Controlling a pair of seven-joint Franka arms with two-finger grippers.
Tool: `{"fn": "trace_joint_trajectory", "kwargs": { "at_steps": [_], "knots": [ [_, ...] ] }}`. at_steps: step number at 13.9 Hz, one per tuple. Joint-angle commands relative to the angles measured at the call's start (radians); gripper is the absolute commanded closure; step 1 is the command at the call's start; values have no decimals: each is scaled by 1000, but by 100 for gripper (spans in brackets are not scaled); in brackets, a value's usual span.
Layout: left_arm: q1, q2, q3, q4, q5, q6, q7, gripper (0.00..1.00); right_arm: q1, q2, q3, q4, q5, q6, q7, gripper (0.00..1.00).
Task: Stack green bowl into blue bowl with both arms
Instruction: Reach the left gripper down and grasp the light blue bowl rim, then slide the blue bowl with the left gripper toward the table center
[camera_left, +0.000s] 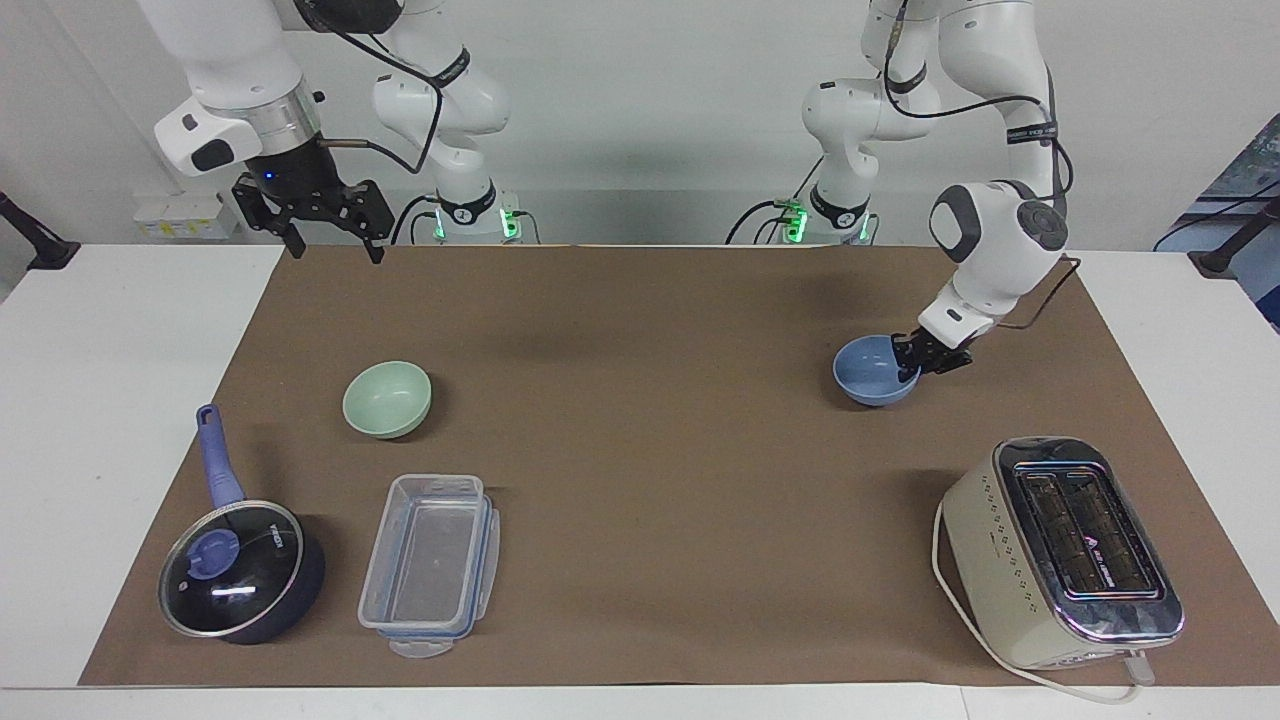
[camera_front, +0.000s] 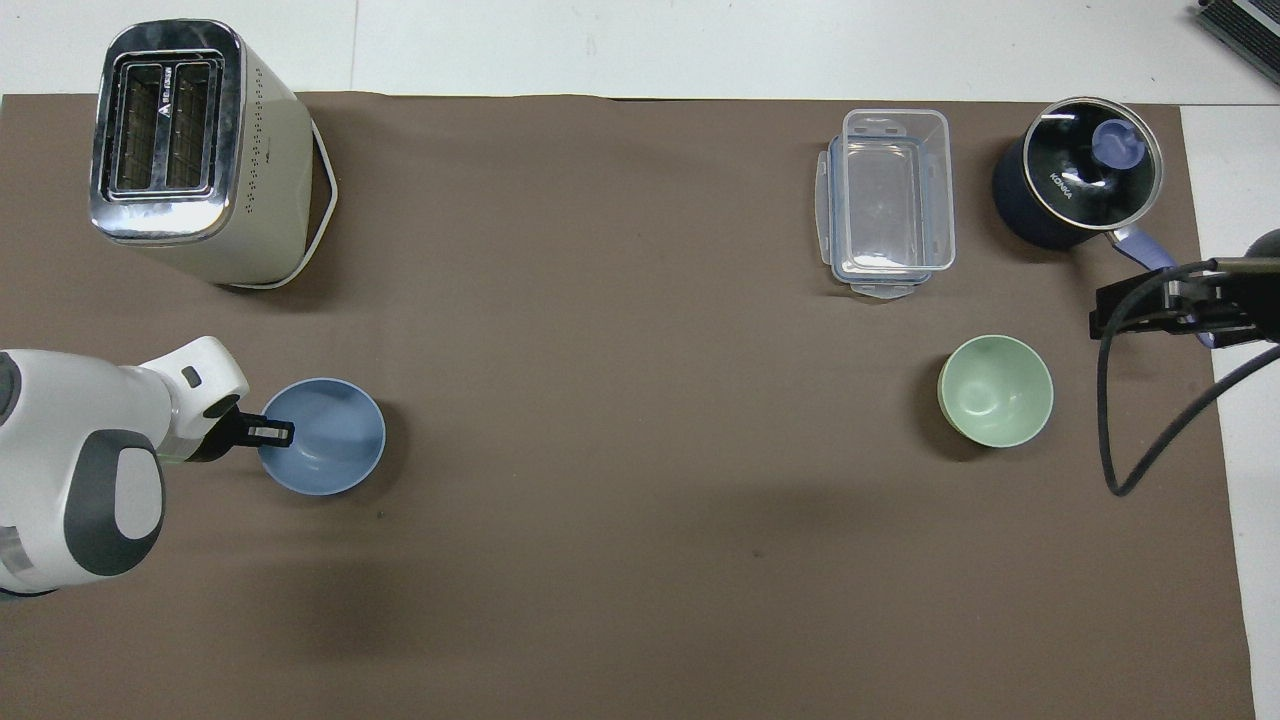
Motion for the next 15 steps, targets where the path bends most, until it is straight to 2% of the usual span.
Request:
{"fn": "trace_joint_trajectory", "kwargs": {
  "at_steps": [1,4,6,11,15],
  "knots": [
    [0,-32,7,78,-14,-126,-42,100,-13,-9,4,-14,21,13,-26,0],
    [-12,-57,-2,160,-17,-229,-139,100,-15,-9,2,-14,19,12,-24,0],
    [-44,-63,-23,186,-64,-248,-231,100,-15,-9,2,-14,21,10,-24,0],
    [-234,-63,-33,171,-124,-153,-368,100,-15,-9,2,-14,19,10,-24,0],
    [-423,-15,-31,126,-176,1,-406,100,-15,-9,2,-14,19,12,-26,0]
  ]
}}
